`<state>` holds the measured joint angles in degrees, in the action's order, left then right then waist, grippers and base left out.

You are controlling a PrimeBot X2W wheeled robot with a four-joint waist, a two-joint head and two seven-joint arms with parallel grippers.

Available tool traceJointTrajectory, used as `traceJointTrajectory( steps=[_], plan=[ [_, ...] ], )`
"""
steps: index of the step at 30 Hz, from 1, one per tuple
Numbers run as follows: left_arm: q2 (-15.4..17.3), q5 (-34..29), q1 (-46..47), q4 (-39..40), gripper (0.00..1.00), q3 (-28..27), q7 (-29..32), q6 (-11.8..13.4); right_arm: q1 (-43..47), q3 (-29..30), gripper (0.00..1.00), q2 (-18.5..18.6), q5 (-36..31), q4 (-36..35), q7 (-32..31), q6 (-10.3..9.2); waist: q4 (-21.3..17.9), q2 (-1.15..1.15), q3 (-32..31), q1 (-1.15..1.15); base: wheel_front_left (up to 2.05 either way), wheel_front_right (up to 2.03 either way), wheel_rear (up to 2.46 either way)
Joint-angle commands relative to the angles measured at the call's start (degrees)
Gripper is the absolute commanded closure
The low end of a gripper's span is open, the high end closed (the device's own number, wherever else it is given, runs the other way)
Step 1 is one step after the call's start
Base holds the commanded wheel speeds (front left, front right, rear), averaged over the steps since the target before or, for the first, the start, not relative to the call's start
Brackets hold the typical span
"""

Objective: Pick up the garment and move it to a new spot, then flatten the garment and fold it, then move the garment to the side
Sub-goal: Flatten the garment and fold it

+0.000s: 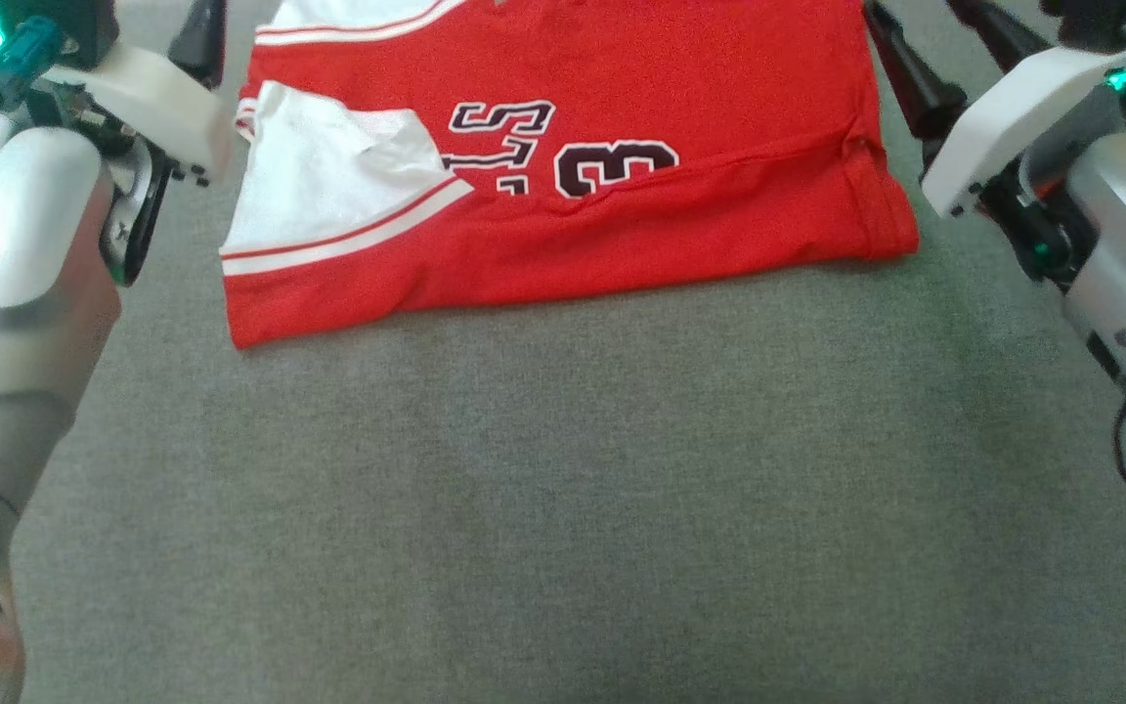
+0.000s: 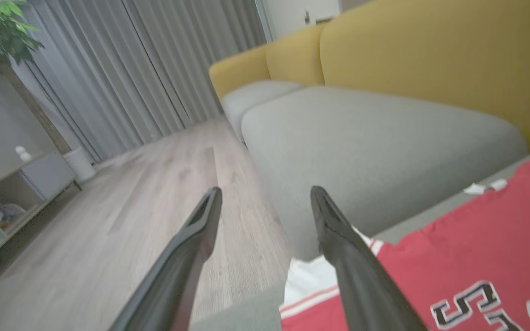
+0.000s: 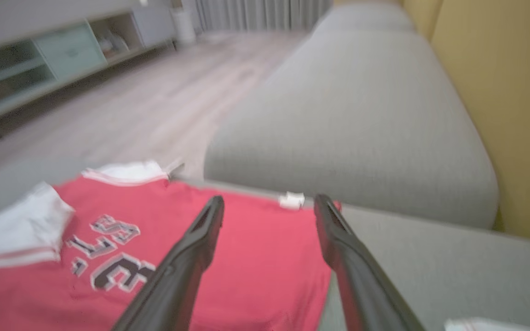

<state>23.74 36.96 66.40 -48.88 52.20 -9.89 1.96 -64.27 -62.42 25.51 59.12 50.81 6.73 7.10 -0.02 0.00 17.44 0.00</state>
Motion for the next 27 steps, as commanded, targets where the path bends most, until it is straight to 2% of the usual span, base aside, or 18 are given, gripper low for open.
traceJointTrajectory(
  steps=[1, 5, 9, 13, 14, 17, 19, 21, 27],
  plan=[
    [1.57, -0.09, 2.09, 0.70, 0.00, -3.37, -3.38, 1.94, 0.26, 2.21, 0.00, -0.62, 0.47, -0.62, 5.01, 0.39, 0.12, 0.00, -1.74, 0.00, 0.00, 0.00, 0.00],
    [0.67, -0.91, -1.28, 5.99, 0.00, -7.44, -5.03, 5.96, 0.76, 8.83, 0.00, -1.50, -3.06, -0.12, 8.16, 0.39, 0.44, 0.00, -4.04, 0.00, 0.00, 0.00, 0.00],
    [0.48, -3.76, -9.74, 18.39, 0.00, -15.16, -5.08, 10.60, 5.30, 27.62, 0.00, -2.53, -14.47, -5.87, 8.24, 0.39, 0.60, 0.00, -5.90, 0.00, 0.00, 0.00, 0.00],
    [-1.35, -5.94, -21.71, 28.10, 0.00, -22.49, -5.09, 13.32, 17.34, 47.14, 0.00, -9.03, -28.26, -15.64, 8.25, 0.39, 0.87, 0.00, -8.17, 0.00, 0.00, 0.00, 0.00],
    [-1.35, -5.94, -21.71, 28.10, 0.00, -22.49, -5.09, 13.32, 17.34, 47.14, 0.00, -9.03, -28.26, -15.64, 8.25, 0.39, 0.87, 0.00, -8.17, 0.00, 0.00, 0.00, 0.00],
    [-3.62, -8.35, -30.59, 32.84, 0.00, -26.10, -5.09, 14.23, 27.89, 57.99, 0.00, -16.12, -37.24, -24.06, 8.26, 0.39, 1.40, 0.00, -9.72, 0.00, 0.00, 0.00, 0.00],
    [-5.01, -10.23, -35.93, 34.67, 0.00, -28.07, -5.09, 14.74, 34.54, 61.21, 0.00, -19.72, -41.83, -28.82, 8.26, 0.39, 1.58, 0.00, -10.64, 0.00, 0.00, 0.00, 0.00],
    [-6.77, -11.12, -40.61, 36.04, 0.00, -30.67, -5.10, 14.90, 40.24, 62.70, 0.00, -21.54, -44.36, -32.29, 8.26, 0.39, 1.57, 0.00, -11.23, 0.00, 0.00, 0.00, 0.00],
    [-10.73, -14.30, -49.60, 36.20, 0.00, -35.53, -5.10, 13.25, 51.13, 62.11, 0.00, -22.59, -44.94, -37.64, 8.26, 0.39, 1.01, 0.00, -11.44, 0.00, 0.00, 0.00, 0.00]
  ],
)
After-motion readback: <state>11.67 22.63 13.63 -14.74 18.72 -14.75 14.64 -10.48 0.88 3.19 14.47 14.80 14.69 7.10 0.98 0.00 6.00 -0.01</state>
